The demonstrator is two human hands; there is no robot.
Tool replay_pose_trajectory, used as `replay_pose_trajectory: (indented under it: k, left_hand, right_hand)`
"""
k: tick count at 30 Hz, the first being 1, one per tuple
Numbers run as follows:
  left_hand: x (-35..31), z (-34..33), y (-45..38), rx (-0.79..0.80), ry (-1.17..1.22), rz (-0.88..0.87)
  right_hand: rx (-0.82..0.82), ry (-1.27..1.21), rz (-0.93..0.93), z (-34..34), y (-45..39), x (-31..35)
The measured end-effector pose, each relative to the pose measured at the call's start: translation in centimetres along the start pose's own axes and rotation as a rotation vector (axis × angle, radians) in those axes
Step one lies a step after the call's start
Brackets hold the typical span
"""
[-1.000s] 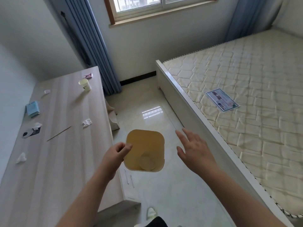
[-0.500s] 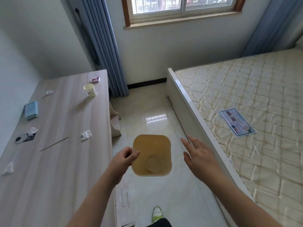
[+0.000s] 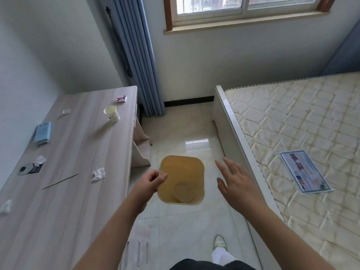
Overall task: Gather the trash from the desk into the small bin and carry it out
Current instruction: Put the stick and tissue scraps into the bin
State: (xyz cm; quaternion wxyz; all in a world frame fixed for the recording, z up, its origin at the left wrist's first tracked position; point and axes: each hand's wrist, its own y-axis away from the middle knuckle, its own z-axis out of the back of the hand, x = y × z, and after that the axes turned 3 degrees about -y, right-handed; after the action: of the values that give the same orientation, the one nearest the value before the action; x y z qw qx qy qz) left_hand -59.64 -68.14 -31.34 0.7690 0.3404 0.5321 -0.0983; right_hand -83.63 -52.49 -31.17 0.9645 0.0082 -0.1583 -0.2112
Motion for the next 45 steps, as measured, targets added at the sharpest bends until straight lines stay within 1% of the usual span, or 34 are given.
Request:
replay_pose_trajectory:
  k: [7,10,13,21,24,28,32,34,38,45]
  left_hand:
    - [-2.5,-1.5,-2.4,-0.177,0.099,0.012]
    - [-3.1,-1.3,-2.3,-0.290,0.166,0.023]
    - [-2.7,-0.5,-1.7,-0.414,0.269,0.058]
    - [1.9,5.2,1.6,-0.740,0.458,0.184]
    - [3.2,8.0,2.6,-0.811,0.504,0.190]
    - [4.4,11.9,3.5,-0.880,0.554,0.148]
    - [7.0,15.4,4.4,-0.973,0.615,0.177]
    - [8.5,16.9,4.9,-1.019,0.656,0.203]
    - [10.5,19.5,5.9,-1.091,0.792,0.220]
    - [12.4,20.9,7.3,-1.242,0.865,0.219]
  right_hand:
    - [0.052,-0.037,0.155,1.9,-7.6,-3.0]
    - [0.073,-0.039,0.242,2.0,-10.2,-2.8]
    - [0.103,-0.037,0.319,1.4,-12.7,-1.2]
    - [0.158,0.031,0.581,-0.8,-18.5,8.0]
    - [0.187,0.048,0.676,-2.4,-20.4,12.5]
    - [0.216,0.052,0.784,-5.0,-22.0,19.2]
    - [0.280,0.088,0.892,-7.3,-23.3,25.1]
    - [0.299,0.138,0.915,-8.5,-24.1,27.5]
    - [0.357,0.170,0.848,-11.0,-24.9,31.0]
    - [0.516,0.252,0.949,-15.5,-25.3,36.6]
